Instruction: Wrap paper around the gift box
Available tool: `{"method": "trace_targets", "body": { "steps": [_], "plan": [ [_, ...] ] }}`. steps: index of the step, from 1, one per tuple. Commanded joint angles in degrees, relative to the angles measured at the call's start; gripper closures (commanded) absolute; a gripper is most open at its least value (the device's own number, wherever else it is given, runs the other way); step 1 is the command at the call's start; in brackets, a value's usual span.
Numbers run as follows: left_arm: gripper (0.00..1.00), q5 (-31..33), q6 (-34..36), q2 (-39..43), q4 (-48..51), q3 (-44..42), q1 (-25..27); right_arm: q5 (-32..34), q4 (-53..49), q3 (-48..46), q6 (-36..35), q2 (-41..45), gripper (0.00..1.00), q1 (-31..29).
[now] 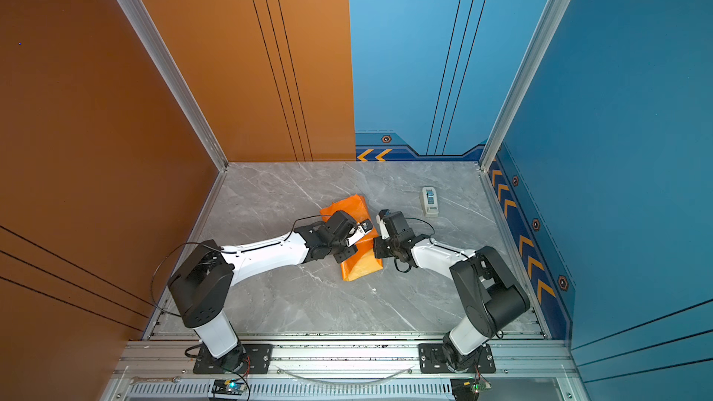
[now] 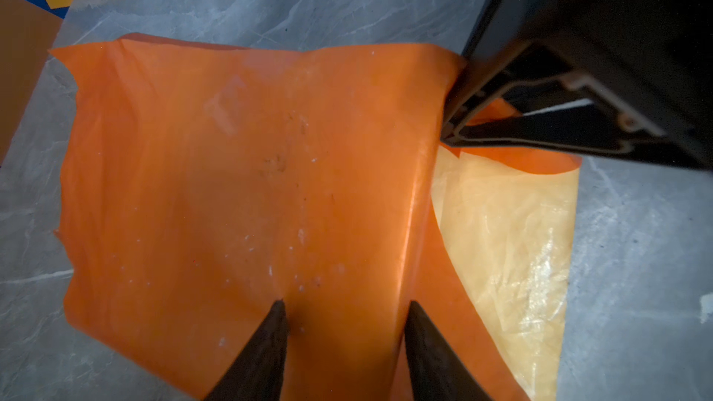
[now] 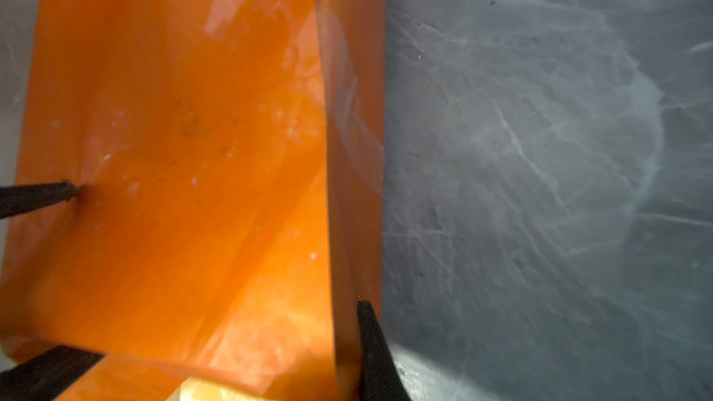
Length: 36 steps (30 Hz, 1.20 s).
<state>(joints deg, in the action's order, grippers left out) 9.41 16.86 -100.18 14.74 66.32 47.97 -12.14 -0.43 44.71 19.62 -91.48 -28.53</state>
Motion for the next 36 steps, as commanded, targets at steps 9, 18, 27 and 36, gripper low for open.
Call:
{"method": "trace_targets", "body": {
  "steps": [9, 18, 27, 36],
  "plan": [
    [0.45, -4.8, -4.1, 2.6, 0.8, 2.5, -0.9, 0.5, 1.5, 1.4, -1.0, -0.6, 0.93, -0.1],
    [0.39, -8.6, -5.1, 3.1, -0.6, 4.4, -3.2, 0.0, 1.0, 2.2, -1.4, -1.1, 0.93, -0.1],
    [0.48, -10.7, -9.7, 2.1, -3.1, 2.7, -7.2, 0.0, 0.6, 2.2, -1.2, -1.3, 0.9, 0.0],
    [0.52, -12.1, -10.9, -0.1, -3.5, 0.8, -8.4, 1.4, -0.7, 2.6, -1.1, -2.6, 0.86, 0.0]
  ]
}}
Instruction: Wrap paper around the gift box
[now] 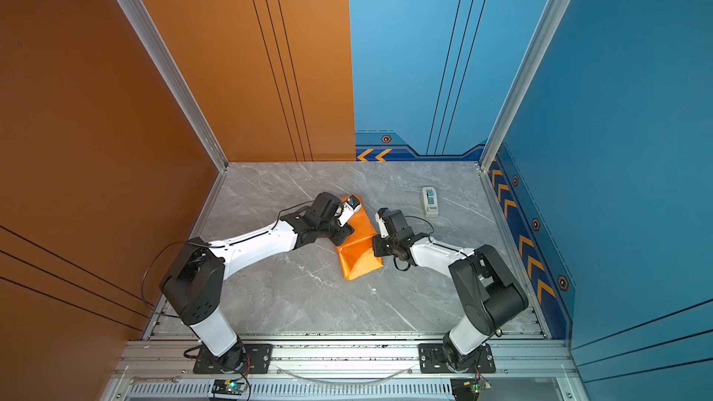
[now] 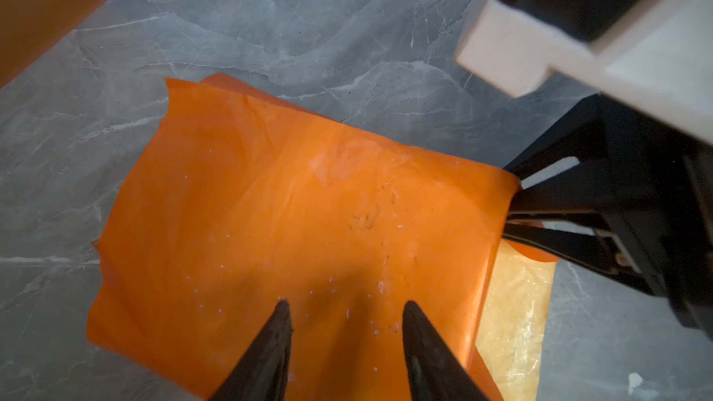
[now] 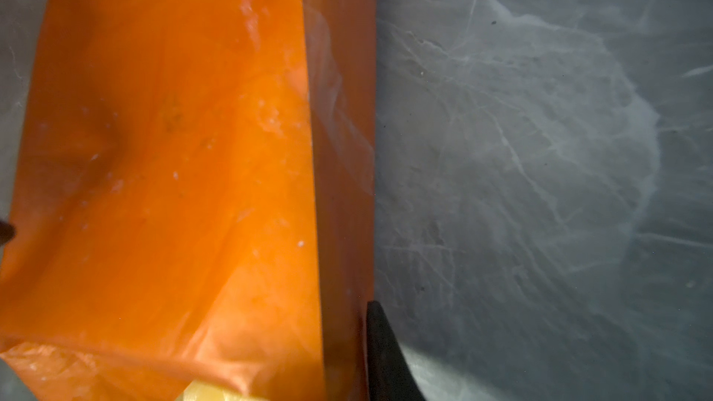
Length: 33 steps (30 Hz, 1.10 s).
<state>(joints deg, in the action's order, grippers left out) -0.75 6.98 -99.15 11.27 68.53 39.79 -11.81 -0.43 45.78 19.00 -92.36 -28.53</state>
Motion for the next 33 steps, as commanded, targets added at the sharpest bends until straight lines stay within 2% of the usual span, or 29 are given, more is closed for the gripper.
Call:
{"method": "trace_targets", "body": {
  "steps": [1, 7, 9, 11, 15, 18, 20, 21, 23, 25, 27, 30, 33],
  "plan": [
    [0.52, -2.1, -1.0, -1.1, 0.1, -1.6, -0.2, 1.2, -1.0, 1.7, -0.4, -2.1, 0.87, 0.0],
    [0.54, -2.8, -1.2, -1.3, -2.4, -2.3, -0.2, 3.3, -1.0, 1.0, -0.4, -3.2, 0.94, -0.3],
    [0.54, -2.9, -1.4, -1.3, -2.5, -2.6, -0.3, 3.1, -0.9, 0.8, -0.3, -3.2, 0.89, -0.3],
    [0.55, -3.0, -1.3, -1.3, -2.6, -2.7, -0.2, 3.6, -0.8, 0.5, -0.5, -2.7, 0.77, -0.5],
    [0.55, -2.9, -1.4, -1.4, -2.6, -2.8, -0.3, 3.9, -0.9, -0.2, -1.0, -1.7, 0.75, -0.6],
    [0.56, -2.7, -1.4, -1.8, -2.7, -2.8, -0.3, 3.9, -0.9, -0.3, -1.0, -1.8, 0.88, -0.5],
    [0.57, -2.5, -1.5, -2.1, -2.9, -3.2, -0.3, 3.6, -0.8, -0.4, -1.1, -1.8, 0.9, -0.6],
    [0.57, -2.3, -1.7, -2.1, -3.1, -3.4, -0.4, 3.6, -0.8, -0.3, -1.1, -1.8, 0.87, -0.6],
    [0.58, -2.3, -2.0, -2.3, -3.4, -3.8, -0.5, 3.6, -1.0, -0.6, -1.1, -1.2, 0.72, -0.6],
    [0.58, -2.4, -2.4, -2.4, -3.6, -4.2, -0.7, 3.6, -1.0, -1.5, -1.2, -0.2, 0.66, -0.5],
    [0.58, -2.6, -2.5, -2.5, -3.7, -4.4, -0.7, 3.7, -1.2, -2.3, -1.3, 0.6, 0.64, -0.5],
    [0.58, -2.8, -2.6, -2.4, -3.9, -4.6, -0.8, 3.7, -1.2, -3.4, -0.8, 0.6, 0.72, -0.2],
    [0.58, -2.8, -2.7, -2.3, -4.0, -4.7, -0.9, 3.6, -0.7, -3.7, -0.5, 0.0, 0.89, -0.2]
  ]
}}
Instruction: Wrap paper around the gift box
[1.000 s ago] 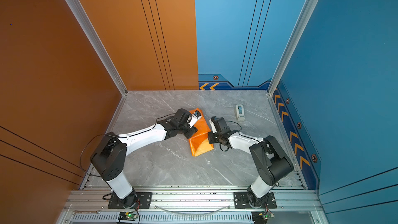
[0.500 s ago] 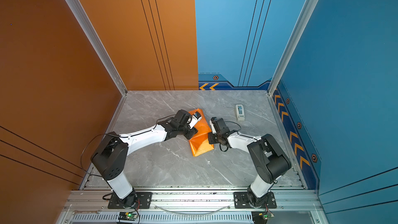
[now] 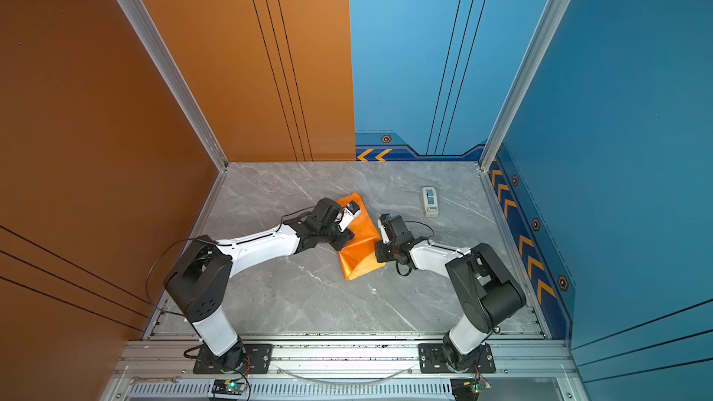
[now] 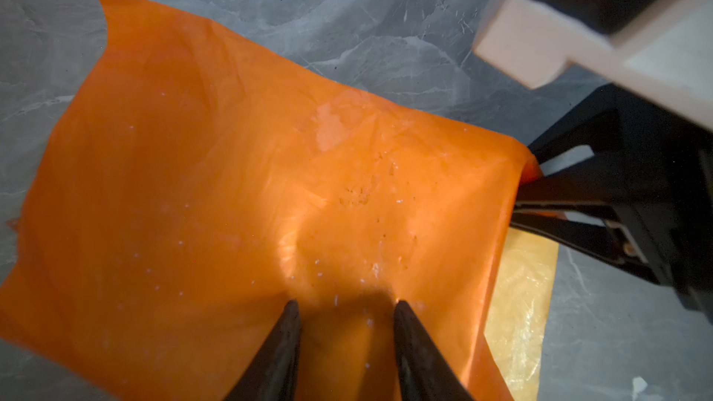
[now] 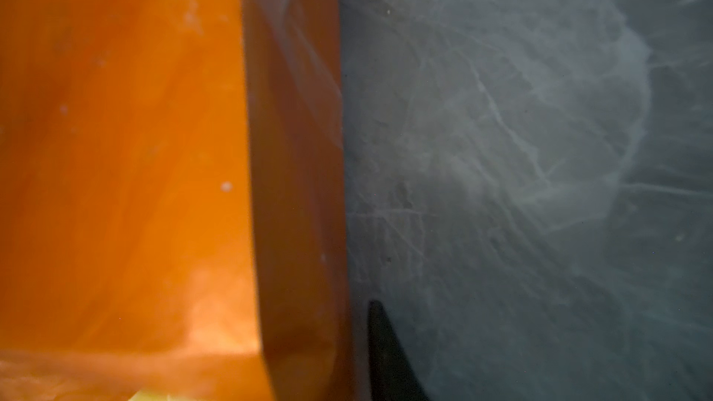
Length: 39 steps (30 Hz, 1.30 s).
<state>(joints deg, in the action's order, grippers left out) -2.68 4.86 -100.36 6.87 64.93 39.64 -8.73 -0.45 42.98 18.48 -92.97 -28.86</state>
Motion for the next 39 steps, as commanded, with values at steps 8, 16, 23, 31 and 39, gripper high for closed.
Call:
{"method": "trace_targets", "body": {
  "steps": [8, 16, 23, 31, 39],
  "plan": [
    [0.58, -0.8, -0.8, -0.8, 0.3, -1.3, -0.8, 0.6, -0.2, -1.3, 0.6, 1.0, 0.76, 0.1],
    [0.58, -1.5, -1.0, -0.7, 0.2, -1.2, -0.9, -1.4, 0.5, -3.7, 2.5, 3.2, 0.85, 0.8],
    [0.5, -3.1, -0.5, 2.2, 0.2, -0.5, -0.2, -5.0, 3.1, -5.8, 4.4, 6.7, 0.77, 3.6],
    [0.34, -1.0, 6.0, 5.0, 2.1, 3.3, 3.7, -7.0, 4.6, -5.9, 4.9, 5.8, 0.91, 4.6],
    [0.29, 5.8, 11.3, 0.3, 6.2, 4.8, 7.6, -7.3, 5.5, -6.2, 5.0, 5.1, 0.92, 4.6]
  ]
}}
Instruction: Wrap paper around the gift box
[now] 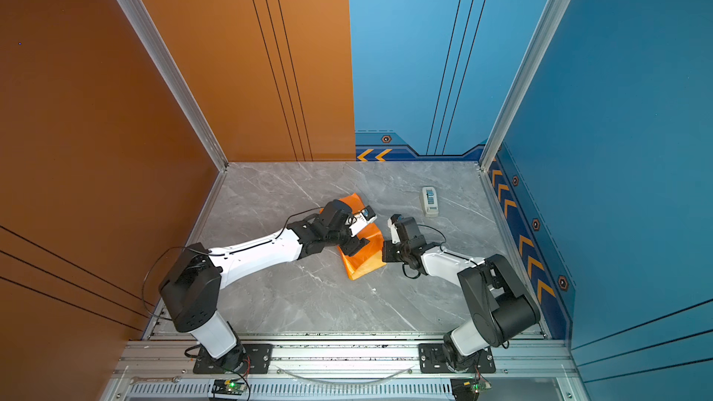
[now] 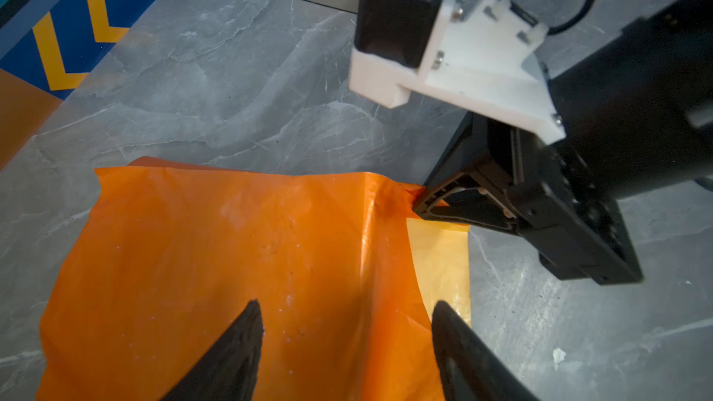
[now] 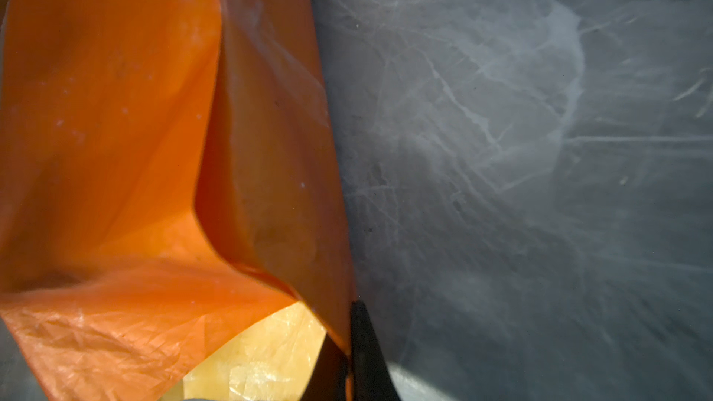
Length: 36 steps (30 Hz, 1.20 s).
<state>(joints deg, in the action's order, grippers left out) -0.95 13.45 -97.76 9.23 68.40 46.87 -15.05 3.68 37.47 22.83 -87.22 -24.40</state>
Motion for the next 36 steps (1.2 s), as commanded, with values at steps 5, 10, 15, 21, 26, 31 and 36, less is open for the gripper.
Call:
{"method": "trace_targets", "body": {
  "steps": [5, 10, 15, 21, 26, 31, 36],
  "plan": [
    [0.29, 8.3, 2.8, -5.0, 4.6, 1.7, 0.7, -1.1, 1.4, -0.7, 0.6, -0.8, 0.92, 0.1],
    [0.36, 11.0, 3.0, -6.8, 5.3, 1.8, 0.9, -1.2, 1.3, -0.8, 0.5, -0.4, 0.92, 0.1],
    [0.48, 11.9, 3.1, -7.7, 5.1, 1.2, 1.0, -2.5, -0.1, -1.0, 0.5, 3.0, 0.8, 0.9],
    [0.51, 12.4, 3.5, -7.8, 4.4, 0.2, 1.1, -10.7, -0.4, -2.9, 3.2, 10.9, 0.64, 7.2],
    [0.51, 12.4, 3.9, -7.6, 4.1, -0.2, 1.4, -8.8, -6.5, 0.2, 6.4, 9.3, 0.75, 11.6],
    [0.51, 12.3, 3.8, -7.3, 3.7, -0.6, 1.4, -7.5, -5.9, 3.5, 6.9, 3.5, 0.86, 8.8],
    [0.51, 12.1, 3.8, -7.2, 3.6, -1.0, 1.6, -7.5, -2.1, 5.0, 7.7, -1.2, 0.88, 5.3]
  ]
}}
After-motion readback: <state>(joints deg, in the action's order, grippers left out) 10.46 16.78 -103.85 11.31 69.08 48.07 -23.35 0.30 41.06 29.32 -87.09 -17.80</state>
